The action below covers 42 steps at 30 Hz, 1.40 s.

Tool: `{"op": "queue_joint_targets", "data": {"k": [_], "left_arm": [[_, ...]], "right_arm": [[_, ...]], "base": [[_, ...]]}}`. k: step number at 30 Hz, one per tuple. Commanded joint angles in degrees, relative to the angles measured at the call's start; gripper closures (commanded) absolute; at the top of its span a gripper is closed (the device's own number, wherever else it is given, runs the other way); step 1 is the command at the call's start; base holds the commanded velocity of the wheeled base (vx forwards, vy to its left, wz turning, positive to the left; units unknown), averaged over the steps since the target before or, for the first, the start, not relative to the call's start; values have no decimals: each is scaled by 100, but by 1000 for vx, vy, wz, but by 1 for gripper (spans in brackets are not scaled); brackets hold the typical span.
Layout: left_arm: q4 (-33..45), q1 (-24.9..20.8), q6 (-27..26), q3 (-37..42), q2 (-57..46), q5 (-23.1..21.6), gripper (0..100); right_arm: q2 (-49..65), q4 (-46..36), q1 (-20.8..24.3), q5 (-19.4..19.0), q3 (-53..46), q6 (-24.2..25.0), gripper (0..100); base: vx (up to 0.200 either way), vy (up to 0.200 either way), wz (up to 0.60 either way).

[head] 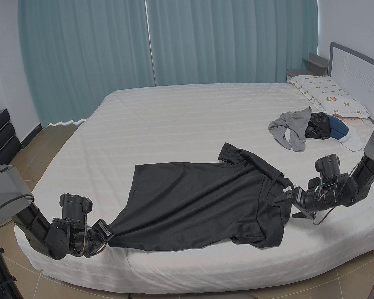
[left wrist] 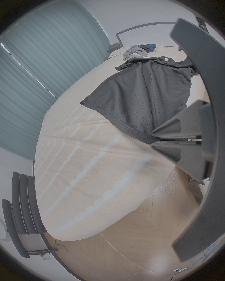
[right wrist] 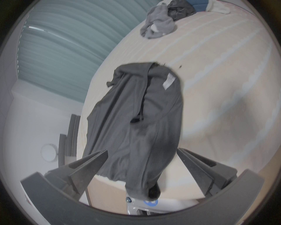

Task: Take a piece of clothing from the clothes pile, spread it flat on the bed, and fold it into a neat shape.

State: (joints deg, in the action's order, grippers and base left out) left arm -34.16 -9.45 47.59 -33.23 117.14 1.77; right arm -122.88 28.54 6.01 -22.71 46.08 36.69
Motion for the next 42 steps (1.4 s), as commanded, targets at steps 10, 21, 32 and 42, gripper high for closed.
{"op": "queue_joint_targets", "data": {"k": [10, 21, 32, 42], "left_arm": [[6, -4, -4, 1, 2, -1, 100], [217, -4, -154, 45, -42, -10, 100], [1078, -75, -690, 159, -253, -10, 100], [1526, -154, -830, 159, -411, -10, 100]], "right_arm": [[-307, 3, 436, 153, -29, -4, 100], [484, -243, -153, 206, -732, -593, 100], [941, -613, -768, 188, -1303, -1525, 100], [1574, -1817, -865, 179, -925, -1665, 100]], "base": [[0, 0, 0], [0, 0, 0], [0, 0, 0], [0, 0, 0]]}}
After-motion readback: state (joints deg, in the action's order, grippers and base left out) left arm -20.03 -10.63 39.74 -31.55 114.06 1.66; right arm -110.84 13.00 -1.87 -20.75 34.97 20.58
